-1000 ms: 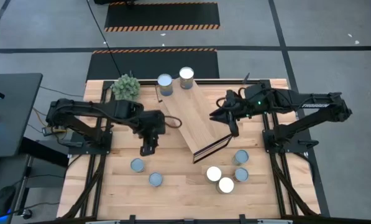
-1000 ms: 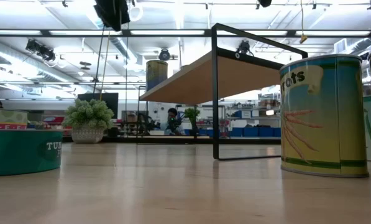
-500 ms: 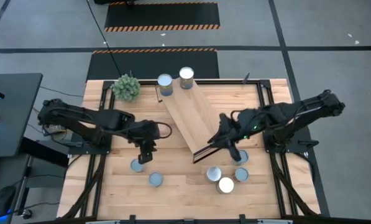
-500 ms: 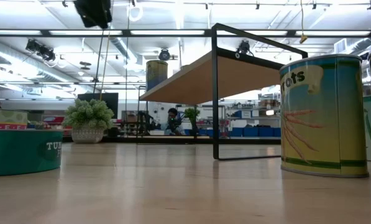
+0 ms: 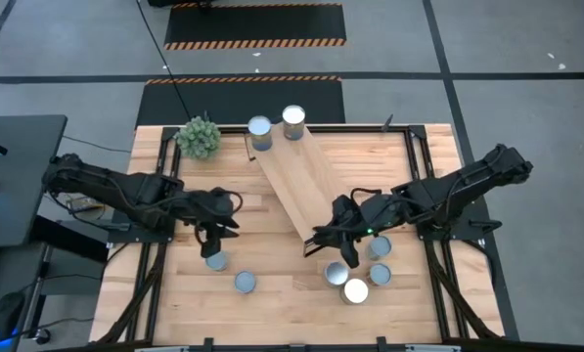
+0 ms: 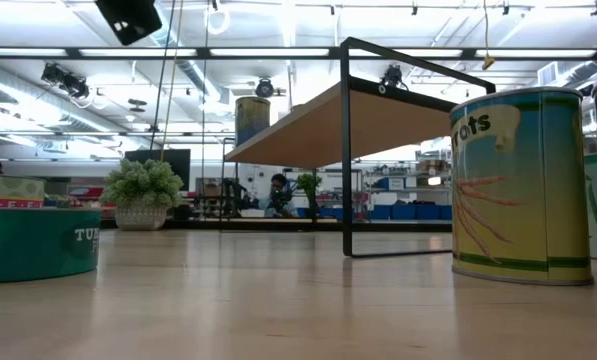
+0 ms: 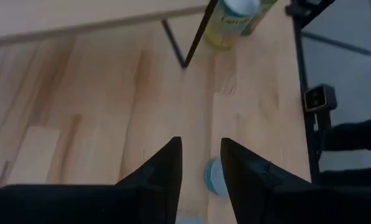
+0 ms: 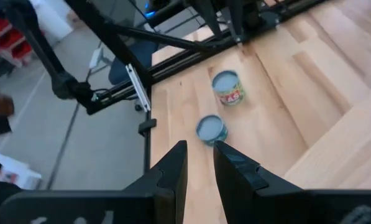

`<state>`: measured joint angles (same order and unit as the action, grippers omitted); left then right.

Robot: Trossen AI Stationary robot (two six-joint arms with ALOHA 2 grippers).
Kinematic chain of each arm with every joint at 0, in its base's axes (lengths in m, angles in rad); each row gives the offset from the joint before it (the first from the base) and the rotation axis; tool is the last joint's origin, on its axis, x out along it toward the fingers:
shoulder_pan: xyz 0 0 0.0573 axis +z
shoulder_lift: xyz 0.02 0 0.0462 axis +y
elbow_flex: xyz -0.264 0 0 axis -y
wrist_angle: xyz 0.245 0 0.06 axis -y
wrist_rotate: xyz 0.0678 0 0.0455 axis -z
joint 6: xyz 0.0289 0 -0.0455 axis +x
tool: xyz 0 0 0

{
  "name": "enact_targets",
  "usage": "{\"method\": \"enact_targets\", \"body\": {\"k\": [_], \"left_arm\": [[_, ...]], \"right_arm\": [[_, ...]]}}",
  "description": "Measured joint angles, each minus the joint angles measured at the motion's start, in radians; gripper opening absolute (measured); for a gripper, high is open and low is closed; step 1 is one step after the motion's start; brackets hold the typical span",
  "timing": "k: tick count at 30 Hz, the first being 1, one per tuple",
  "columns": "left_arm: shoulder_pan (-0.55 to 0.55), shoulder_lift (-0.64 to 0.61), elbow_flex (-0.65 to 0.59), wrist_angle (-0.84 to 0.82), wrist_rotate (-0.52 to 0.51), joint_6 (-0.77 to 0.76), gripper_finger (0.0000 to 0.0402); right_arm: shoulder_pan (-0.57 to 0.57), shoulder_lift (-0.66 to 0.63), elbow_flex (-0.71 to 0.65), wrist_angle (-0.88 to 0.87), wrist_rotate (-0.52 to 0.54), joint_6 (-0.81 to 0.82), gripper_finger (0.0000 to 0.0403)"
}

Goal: Pick and place cans onto a shelf
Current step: Put the canned oranges on the shelf

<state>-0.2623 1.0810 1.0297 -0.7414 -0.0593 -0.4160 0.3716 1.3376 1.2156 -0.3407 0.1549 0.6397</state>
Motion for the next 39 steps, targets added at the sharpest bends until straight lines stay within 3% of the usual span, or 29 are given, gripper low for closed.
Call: {"method": "enact_targets", "body": {"k": [9,17,25,29,34,39], "left_arm": [[-0.003,-0.062,-0.162,0.244,0.019,0.026,0.0116],[-0.008,-0.094,-0.226,0.326,0.031,0.034,0.0116],[-0.011,-0.095,-0.226,0.3,0.063,-0.015,0.0116],[-0.011,-0.094,-0.226,0.294,0.061,-0.019,0.0116],[-0.011,-0.094,-0.226,0.295,0.005,-0.026,0.0118],[-0.011,-0.094,-0.226,0.297,-0.049,-0.026,0.0144]], "right_arm": [[0.058,0.004,0.0,0.019,0.075,0.22,0.0085],[0.13,0.004,0.001,-0.01,0.104,0.329,0.0085],[0.204,0.004,0.001,-0.432,-0.012,0.469,0.0085],[0.219,0.004,0.0,-0.53,-0.026,0.428,0.009],[0.218,0.004,-0.019,-0.559,-0.075,0.364,0.0127],[0.221,0.041,-0.038,-0.556,-0.127,0.294,0.02]]}}
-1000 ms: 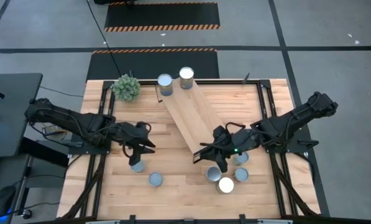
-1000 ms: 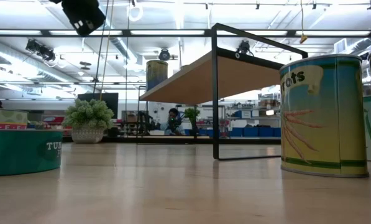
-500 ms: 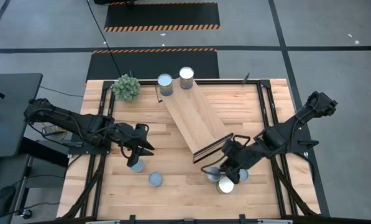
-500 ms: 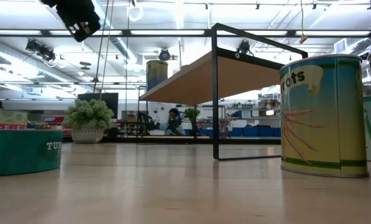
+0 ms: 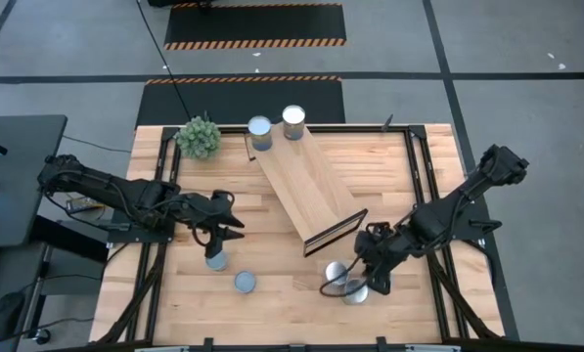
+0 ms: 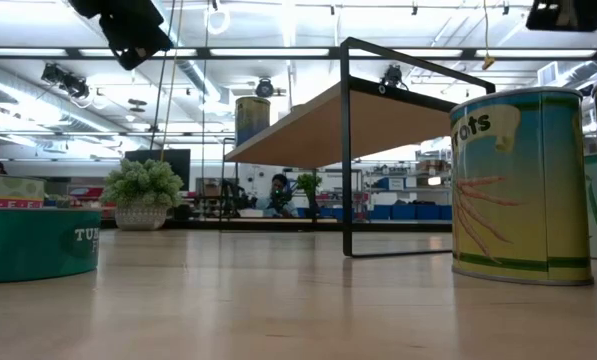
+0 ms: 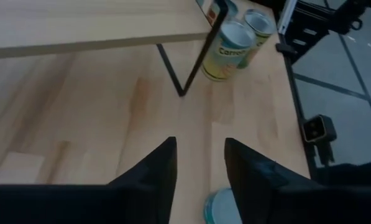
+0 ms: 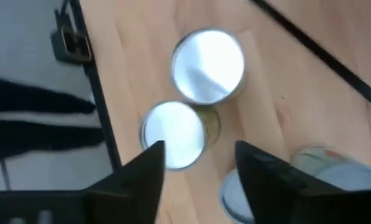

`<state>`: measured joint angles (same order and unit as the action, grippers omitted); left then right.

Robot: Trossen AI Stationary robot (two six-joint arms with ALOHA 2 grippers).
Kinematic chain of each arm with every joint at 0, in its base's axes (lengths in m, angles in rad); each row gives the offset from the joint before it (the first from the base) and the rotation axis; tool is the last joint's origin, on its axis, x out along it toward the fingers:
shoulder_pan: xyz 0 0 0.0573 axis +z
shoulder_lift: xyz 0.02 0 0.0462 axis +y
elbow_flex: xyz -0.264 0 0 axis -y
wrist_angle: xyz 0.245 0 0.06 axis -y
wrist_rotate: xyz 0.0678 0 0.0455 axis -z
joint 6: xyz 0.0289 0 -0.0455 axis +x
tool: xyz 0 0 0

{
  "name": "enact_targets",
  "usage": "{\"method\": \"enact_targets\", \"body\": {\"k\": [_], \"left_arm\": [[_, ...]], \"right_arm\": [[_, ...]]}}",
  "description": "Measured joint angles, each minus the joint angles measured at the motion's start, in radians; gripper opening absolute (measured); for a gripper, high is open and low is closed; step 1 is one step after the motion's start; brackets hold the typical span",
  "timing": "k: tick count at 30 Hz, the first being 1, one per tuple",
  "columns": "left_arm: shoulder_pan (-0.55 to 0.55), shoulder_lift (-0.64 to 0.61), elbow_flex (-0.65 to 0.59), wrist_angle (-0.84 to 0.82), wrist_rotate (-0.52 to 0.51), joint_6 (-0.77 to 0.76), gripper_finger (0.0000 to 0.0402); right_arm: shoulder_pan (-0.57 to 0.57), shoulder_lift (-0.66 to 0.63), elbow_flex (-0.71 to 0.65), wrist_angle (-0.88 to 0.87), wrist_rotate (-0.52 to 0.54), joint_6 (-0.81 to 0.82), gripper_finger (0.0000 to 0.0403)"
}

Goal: Pick and place cans onto a shelf
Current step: Put the canned oranges on the shelf

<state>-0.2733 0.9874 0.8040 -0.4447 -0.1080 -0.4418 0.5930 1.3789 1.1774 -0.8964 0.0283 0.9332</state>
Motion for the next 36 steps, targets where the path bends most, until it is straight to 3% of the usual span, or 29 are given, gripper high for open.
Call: {"method": "enact_targets", "body": {"k": [4,8,17,28,36], "left_arm": [[0.0,0.0,0.0,0.0,-0.03,0.0,0.0174],[0.0,0.0,0.0,-0.001,-0.033,-0.001,0.0198],[0.0,0.0,0.0,-0.009,-0.041,-0.021,0.0217],[0.001,0.001,0.001,-0.063,-0.038,-0.019,0.0218],[0.002,0.001,0.001,-0.071,-0.029,-0.018,0.0218]], "right_arm": [[0.008,0.078,0.002,0.06,-0.052,-0.11,0.0255],[0.03,0.178,0.062,0.047,-0.046,-0.19,0.0272],[0.107,0.317,0.324,-0.118,0.209,-0.308,0.0253],[0.101,0.324,0.325,-0.055,0.122,-0.369,0.026],[0.097,0.323,0.325,-0.099,0.086,-0.348,0.0344]]}}
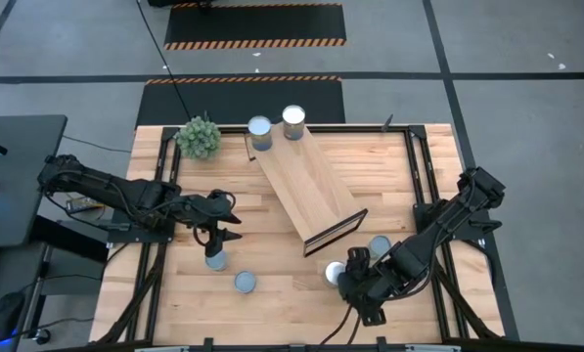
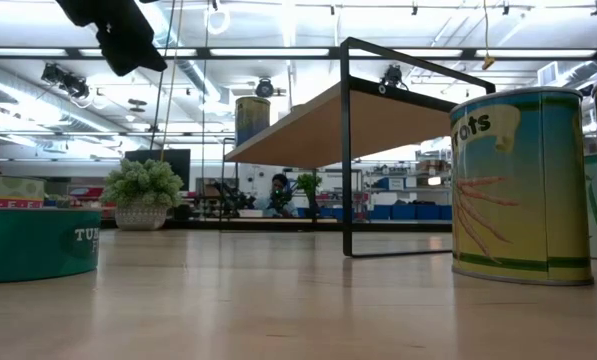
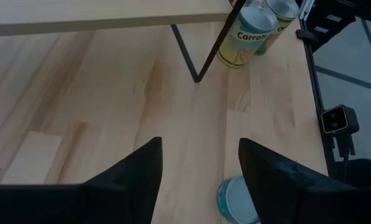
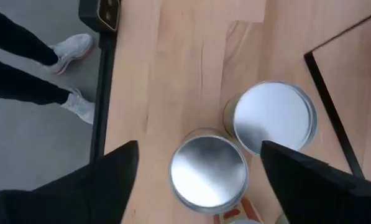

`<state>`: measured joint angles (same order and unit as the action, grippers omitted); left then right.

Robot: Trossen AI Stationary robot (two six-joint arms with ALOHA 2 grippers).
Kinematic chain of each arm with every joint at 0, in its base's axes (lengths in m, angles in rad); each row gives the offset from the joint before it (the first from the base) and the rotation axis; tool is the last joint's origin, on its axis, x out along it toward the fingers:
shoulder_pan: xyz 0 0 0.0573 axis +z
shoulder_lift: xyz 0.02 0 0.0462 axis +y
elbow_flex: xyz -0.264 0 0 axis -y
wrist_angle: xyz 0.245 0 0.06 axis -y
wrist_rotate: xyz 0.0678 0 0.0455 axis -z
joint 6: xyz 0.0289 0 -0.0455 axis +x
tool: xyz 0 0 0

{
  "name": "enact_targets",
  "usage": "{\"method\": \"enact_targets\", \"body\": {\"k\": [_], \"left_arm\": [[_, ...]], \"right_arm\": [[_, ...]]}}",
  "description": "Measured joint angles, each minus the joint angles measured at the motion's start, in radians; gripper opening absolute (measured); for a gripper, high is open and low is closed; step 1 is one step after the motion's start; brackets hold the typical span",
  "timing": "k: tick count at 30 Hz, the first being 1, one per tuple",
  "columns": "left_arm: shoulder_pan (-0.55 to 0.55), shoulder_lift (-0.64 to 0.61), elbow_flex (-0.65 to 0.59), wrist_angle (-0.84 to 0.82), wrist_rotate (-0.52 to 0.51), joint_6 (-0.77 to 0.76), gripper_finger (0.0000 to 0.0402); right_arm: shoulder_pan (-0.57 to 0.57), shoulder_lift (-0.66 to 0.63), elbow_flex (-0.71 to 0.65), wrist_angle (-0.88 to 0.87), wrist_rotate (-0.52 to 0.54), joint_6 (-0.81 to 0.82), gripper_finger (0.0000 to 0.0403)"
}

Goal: Pick and place cans onto a shelf
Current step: Put the canned oranges on the shelf

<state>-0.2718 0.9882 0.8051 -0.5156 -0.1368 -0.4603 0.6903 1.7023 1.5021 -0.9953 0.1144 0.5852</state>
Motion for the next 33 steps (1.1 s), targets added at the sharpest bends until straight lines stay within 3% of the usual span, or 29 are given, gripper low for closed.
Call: {"method": "enact_targets", "body": {"k": [6,17,33], "left_arm": [[0.0,0.0,0.0,-0.004,0.0,0.0,0.0218],[0.0,0.0,0.0,-0.008,0.0,0.0,0.0217],[0.0,0.0,0.0,-0.02,0.003,-0.001,0.0217]], "right_arm": [[0.017,-0.001,-0.053,-0.002,0.052,0.053,0.0393],[0.068,-0.001,-0.181,0.126,0.115,0.169,0.0394],[0.105,-0.001,-0.232,0.157,0.188,0.208,0.0394]]}}
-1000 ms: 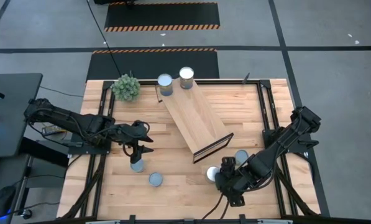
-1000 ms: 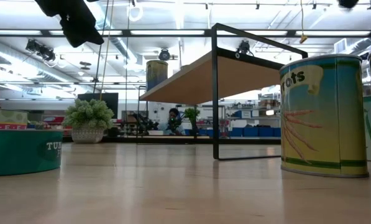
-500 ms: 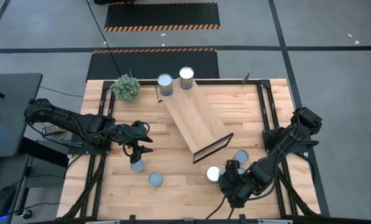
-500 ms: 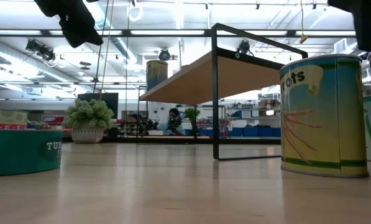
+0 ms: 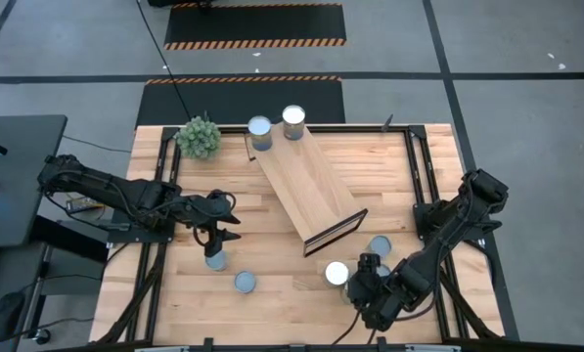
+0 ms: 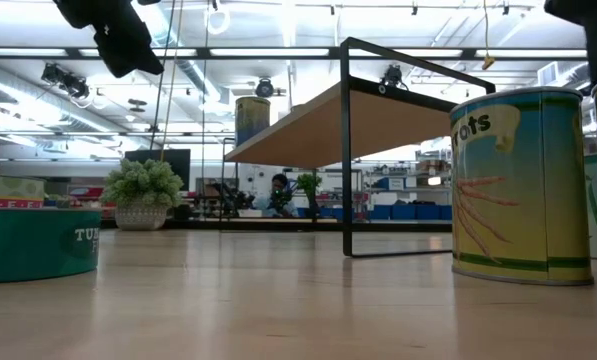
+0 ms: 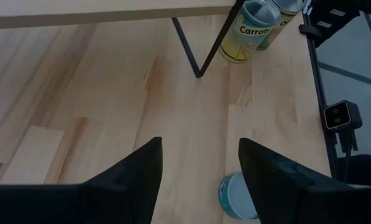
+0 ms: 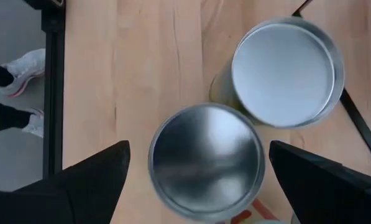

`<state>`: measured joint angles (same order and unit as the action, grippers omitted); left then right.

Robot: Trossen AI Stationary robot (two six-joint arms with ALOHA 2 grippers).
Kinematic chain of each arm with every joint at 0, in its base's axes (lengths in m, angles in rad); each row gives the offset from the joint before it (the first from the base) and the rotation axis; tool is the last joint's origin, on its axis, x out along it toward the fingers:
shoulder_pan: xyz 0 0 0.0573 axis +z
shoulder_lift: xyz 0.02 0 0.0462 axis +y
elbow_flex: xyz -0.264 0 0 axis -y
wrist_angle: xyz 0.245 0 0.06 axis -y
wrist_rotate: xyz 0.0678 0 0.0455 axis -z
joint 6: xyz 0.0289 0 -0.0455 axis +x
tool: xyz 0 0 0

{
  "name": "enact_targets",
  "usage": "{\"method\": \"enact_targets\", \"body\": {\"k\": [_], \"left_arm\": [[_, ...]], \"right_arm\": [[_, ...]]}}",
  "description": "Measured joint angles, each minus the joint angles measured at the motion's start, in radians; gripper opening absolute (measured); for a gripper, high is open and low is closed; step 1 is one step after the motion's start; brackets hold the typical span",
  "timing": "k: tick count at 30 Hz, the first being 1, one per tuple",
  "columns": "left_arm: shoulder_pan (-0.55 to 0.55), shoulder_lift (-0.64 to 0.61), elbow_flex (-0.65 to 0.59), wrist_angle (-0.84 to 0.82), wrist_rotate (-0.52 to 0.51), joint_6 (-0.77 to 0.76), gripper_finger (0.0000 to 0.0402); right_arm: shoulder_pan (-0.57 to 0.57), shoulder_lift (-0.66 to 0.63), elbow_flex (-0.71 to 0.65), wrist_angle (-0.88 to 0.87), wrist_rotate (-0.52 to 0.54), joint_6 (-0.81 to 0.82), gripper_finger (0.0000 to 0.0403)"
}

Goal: Pick and place cans onto a shelf
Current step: Put the canned oranges on the shelf

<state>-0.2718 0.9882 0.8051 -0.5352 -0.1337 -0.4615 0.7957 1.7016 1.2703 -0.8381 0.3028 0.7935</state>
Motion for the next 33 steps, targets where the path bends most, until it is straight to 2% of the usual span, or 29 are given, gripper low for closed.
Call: {"method": "enact_targets", "body": {"k": [20,30,33], "left_arm": [[0.0,0.0,0.0,-0.019,0.0,0.0,0.0217],[0.0,0.0,0.0,-0.02,0.0,0.001,0.0217],[0.0,0.0,0.0,-0.02,0.0,0.002,0.0217]], "right_arm": [[0.003,0.0,-0.104,0.124,0.015,0.018,0.0392],[0.002,0.0,-0.135,0.169,-0.009,0.027,0.0322],[0.001,0.0,-0.135,0.173,-0.008,0.039,0.0318]]}}
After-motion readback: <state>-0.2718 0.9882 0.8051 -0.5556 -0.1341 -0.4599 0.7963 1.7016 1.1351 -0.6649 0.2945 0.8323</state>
